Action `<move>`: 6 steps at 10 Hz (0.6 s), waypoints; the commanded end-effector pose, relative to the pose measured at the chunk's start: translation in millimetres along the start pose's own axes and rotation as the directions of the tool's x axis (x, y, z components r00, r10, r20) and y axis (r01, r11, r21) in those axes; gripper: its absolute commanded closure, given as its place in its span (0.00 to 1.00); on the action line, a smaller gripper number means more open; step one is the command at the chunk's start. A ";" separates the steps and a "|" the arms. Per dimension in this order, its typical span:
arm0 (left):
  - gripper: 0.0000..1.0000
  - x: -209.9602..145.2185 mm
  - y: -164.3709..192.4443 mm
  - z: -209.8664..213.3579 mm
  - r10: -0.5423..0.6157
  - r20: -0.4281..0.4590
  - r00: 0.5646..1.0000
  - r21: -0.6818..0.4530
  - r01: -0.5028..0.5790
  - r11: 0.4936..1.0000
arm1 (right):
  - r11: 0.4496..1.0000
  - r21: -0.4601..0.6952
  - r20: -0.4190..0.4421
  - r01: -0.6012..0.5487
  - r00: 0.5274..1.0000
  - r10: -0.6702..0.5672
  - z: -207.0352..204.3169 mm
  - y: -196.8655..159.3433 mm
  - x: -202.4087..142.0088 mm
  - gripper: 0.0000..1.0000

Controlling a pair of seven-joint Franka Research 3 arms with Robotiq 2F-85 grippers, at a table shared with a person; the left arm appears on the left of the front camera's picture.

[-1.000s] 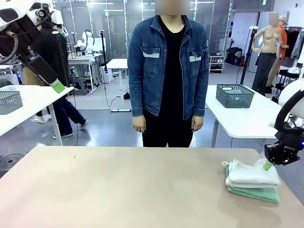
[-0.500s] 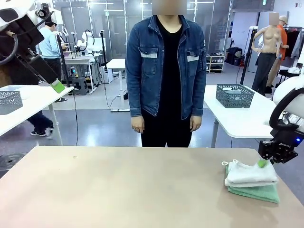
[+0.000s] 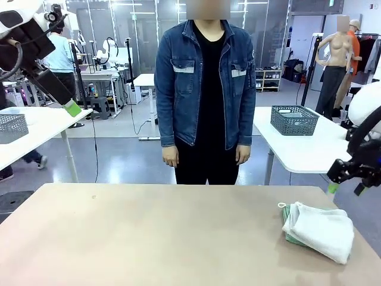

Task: Fold the towels and place them in the basket.
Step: Stack the folded Towel with hook on the right side of the table.

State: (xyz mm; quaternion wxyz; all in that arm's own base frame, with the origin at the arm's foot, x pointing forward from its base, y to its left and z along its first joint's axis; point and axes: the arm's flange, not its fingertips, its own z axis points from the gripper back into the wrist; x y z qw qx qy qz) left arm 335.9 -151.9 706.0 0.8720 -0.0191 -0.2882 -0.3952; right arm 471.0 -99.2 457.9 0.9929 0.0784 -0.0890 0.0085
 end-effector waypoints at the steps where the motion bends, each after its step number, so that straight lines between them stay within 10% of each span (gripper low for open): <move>1: 0.00 -1.0 -0.6 -1.2 -0.004 0.004 1.000 0.001 0.004 1.000 | 0.995 -0.081 0.052 -0.058 0.997 0.062 15.5 37.2 -21.3 0.00; 6: 0.00 -1.0 -0.6 -1.2 -0.004 0.004 1.000 0.001 0.004 1.000 | 0.989 -0.088 0.045 -0.122 0.991 0.126 30.4 57.8 -19.6 0.00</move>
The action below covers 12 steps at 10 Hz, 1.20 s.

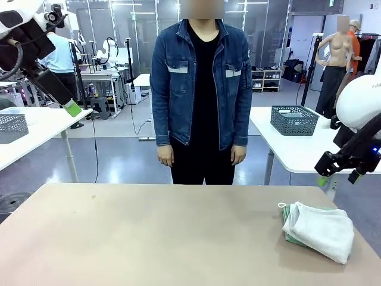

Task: Fold the towels and place them in the basket.
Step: Stack the folded Towel with hook on the right side of the table.

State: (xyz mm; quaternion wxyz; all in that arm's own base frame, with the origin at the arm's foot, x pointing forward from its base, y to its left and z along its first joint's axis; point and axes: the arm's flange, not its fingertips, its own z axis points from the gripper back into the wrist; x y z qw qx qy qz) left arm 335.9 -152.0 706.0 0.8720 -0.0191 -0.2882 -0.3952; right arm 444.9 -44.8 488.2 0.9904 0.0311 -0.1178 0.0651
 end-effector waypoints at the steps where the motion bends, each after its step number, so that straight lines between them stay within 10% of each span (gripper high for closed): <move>1: 0.00 -1.0 -0.6 -1.2 -0.004 0.004 1.000 0.001 0.004 1.000 | 1.000 -0.001 0.002 0.001 1.000 -0.001 4.7 -1.9 0.6 0.00; 12: 0.00 -1.0 -0.6 -1.2 -0.004 0.004 1.000 0.001 0.004 1.000 | 1.000 -0.001 0.002 0.001 1.000 -0.001 4.7 -1.9 0.6 0.00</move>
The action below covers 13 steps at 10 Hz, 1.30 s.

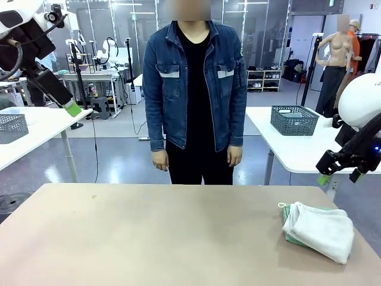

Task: Fold the towels and place them in the basket.
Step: Stack the folded Towel with hook on the right side of the table.

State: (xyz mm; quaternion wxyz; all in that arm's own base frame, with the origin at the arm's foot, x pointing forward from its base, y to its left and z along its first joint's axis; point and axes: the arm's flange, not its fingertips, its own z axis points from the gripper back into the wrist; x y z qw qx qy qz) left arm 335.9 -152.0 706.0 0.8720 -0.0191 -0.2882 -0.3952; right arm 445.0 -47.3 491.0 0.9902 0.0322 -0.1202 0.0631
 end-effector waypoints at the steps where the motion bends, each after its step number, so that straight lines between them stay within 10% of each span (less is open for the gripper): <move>1: 0.00 0.0 0.0 0.0 0.000 0.000 1.000 0.000 0.000 1.000 | 1.000 0.000 0.000 0.000 1.000 0.000 0.0 0.0 0.0 0.00; 7: 0.00 16.0 19.9 61.2 0.039 0.006 0.999 0.089 -0.039 0.995 | 0.914 -0.042 0.207 -0.404 0.891 0.403 203.2 58.4 -54.0 0.00; 13: 0.00 -13.6 41.0 34.1 0.101 0.000 0.995 0.185 -0.100 0.978 | 0.897 0.044 0.145 -0.440 0.891 0.430 261.8 115.4 -107.5 0.00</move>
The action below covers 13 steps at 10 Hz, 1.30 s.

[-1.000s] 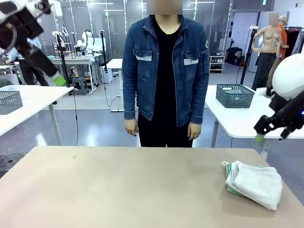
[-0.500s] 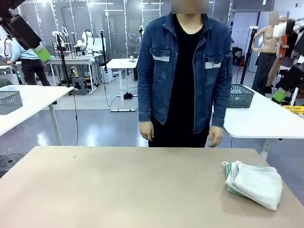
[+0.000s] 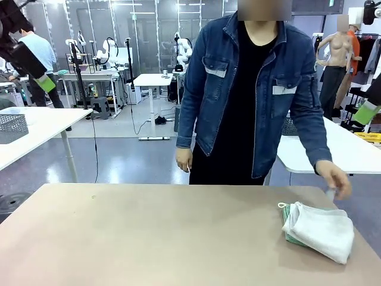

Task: Fold the towels and place them in the basket.
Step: Stack the folded Towel with hook on the right side of the table.

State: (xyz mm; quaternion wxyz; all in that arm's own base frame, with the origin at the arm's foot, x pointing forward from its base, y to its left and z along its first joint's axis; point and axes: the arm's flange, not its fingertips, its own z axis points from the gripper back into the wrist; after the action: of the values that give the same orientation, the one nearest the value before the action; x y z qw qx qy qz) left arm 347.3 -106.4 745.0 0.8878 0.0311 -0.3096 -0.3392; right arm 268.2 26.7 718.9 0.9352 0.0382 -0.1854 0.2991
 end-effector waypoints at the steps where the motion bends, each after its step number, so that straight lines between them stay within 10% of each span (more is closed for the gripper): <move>1: 0.00 -15.8 -4.4 -10.9 0.036 -0.011 0.999 0.034 -0.035 0.999 | 1.000 -0.004 0.028 0.029 0.999 -0.029 7.7 13.1 4.1 0.00; 13: 0.00 -17.2 -1.6 -12.9 0.021 -0.026 0.999 -0.005 -0.021 1.000 | 1.000 -0.016 0.018 0.004 1.000 -0.004 10.1 12.9 3.6 0.00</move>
State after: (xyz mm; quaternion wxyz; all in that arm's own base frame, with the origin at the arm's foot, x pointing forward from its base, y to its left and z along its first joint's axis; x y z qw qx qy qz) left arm 342.3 -99.2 723.3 0.8960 0.0246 -0.2969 -0.3292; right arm 260.2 37.5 729.4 0.9347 0.0342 -0.1967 0.2942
